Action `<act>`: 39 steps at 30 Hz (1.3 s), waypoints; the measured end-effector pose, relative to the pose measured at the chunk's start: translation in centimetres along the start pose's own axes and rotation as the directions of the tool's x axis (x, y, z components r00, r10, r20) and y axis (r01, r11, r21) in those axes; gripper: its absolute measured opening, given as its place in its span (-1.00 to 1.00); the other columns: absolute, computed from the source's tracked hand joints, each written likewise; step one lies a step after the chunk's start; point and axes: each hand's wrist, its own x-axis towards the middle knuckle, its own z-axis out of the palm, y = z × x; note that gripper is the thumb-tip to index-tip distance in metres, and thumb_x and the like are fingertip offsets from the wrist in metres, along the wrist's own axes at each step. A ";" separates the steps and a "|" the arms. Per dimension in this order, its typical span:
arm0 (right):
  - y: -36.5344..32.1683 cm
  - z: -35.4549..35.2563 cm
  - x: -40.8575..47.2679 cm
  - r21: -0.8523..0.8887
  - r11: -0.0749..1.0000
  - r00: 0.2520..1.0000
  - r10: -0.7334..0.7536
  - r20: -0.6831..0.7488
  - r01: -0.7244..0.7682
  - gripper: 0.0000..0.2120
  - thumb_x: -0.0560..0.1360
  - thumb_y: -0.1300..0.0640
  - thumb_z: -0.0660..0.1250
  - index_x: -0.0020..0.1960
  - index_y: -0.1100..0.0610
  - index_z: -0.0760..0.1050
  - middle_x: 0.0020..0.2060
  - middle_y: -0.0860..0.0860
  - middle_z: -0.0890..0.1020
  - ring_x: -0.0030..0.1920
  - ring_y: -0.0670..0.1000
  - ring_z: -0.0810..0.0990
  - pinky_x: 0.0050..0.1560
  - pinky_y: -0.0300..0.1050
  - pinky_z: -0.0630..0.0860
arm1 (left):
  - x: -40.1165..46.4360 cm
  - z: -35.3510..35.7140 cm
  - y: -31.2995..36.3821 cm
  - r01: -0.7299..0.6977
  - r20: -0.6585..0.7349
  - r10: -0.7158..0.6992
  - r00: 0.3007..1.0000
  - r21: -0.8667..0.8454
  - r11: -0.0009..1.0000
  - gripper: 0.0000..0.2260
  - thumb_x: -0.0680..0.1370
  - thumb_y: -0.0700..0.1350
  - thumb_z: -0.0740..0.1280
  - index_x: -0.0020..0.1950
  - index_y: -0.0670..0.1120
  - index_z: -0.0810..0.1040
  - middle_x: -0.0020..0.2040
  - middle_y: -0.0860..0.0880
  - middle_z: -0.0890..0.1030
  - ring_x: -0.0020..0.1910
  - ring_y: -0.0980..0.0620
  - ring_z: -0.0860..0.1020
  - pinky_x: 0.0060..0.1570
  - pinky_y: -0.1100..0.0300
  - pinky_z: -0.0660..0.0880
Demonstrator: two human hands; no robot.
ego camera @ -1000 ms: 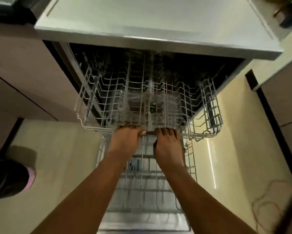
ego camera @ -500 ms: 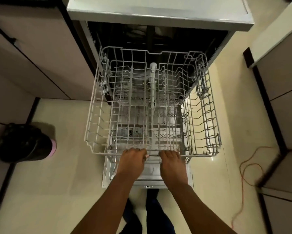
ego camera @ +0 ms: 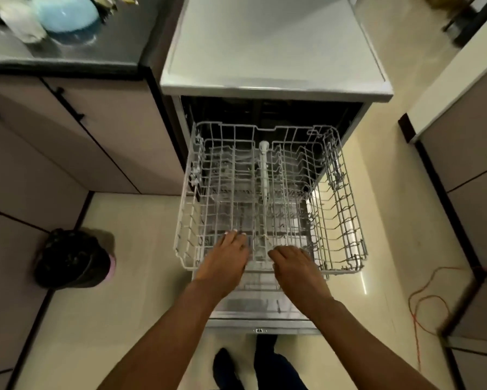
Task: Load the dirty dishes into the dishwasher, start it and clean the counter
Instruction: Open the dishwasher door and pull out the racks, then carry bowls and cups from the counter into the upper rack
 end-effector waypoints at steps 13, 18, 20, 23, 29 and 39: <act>-6.6 -16.8 5.2 -0.046 0.925 0.843 -0.364 -0.396 0.377 -0.57 0.35 0.21 0.51 0.19 0.08 0.54 0.07 -0.02 0.63 0.06 -0.04 0.60 0.11 -0.17 0.49 | -5.8 -23.7 -8.3 0.250 -0.467 -0.227 0.854 -0.012 0.968 -0.76 0.51 -0.15 0.36 0.18 -0.07 0.56 0.27 -0.07 0.51 0.25 -0.09 0.47 0.23 0.01 0.43; -9.0 -17.4 8.8 0.078 0.895 0.806 -0.354 -0.475 0.439 -0.49 0.32 0.23 0.54 0.22 0.04 0.49 0.05 -0.07 0.62 0.03 -0.04 0.59 0.04 -0.19 0.47 | -8.4 -25.1 -11.8 0.367 -0.507 -0.413 0.757 -0.194 0.910 -0.75 0.55 -0.09 0.32 0.23 0.00 0.52 0.32 0.03 0.45 0.28 0.03 0.42 0.21 0.11 0.45; -10.3 -17.0 9.9 0.120 0.877 0.787 -0.348 -0.510 0.465 -0.55 0.36 0.19 0.50 0.21 0.02 0.48 0.03 -0.10 0.62 0.03 -0.08 0.54 0.02 -0.24 0.41 | -9.8 -25.0 -13.1 0.396 -0.514 -0.463 0.723 -0.241 0.886 -0.75 0.55 -0.06 0.31 0.23 0.02 0.50 0.31 0.08 0.43 0.26 0.09 0.42 0.19 0.17 0.45; -13.1 -16.0 11.9 0.158 0.858 0.785 -0.354 -0.508 0.489 -0.65 0.43 0.07 0.35 0.21 -0.01 0.48 0.02 -0.11 0.62 0.01 -0.11 0.53 0.01 -0.34 0.31 | -12.5 -24.8 -15.9 0.453 -0.518 -0.557 0.650 -0.325 0.830 -0.75 0.56 -0.02 0.30 0.24 0.06 0.48 0.31 0.15 0.41 0.25 0.16 0.40 0.13 0.30 0.39; -20.6 -14.2 17.6 0.157 0.836 0.751 -0.369 -0.547 0.526 -0.63 0.41 -0.03 0.31 0.21 -0.07 0.44 -0.03 -0.11 0.64 -0.02 -0.14 0.50 0.01 -0.35 0.31 | -16.7 -24.4 -24.8 0.508 -0.494 -0.678 0.544 -0.450 0.735 -0.75 0.55 0.01 0.30 0.23 0.10 0.47 0.28 0.22 0.40 0.20 0.26 0.39 0.12 0.37 0.33; -38.2 -12.2 25.8 0.172 0.908 0.835 -0.259 -0.486 0.382 -0.65 0.47 -0.06 0.30 0.25 -0.06 0.48 0.03 -0.13 0.62 0.04 -0.15 0.48 0.00 -0.28 0.41 | -21.4 -25.2 -42.6 0.450 -0.430 -0.657 0.619 -0.492 0.745 -0.73 0.53 -0.05 0.36 0.22 0.01 0.51 0.21 0.13 0.48 0.16 0.13 0.47 0.04 0.30 0.41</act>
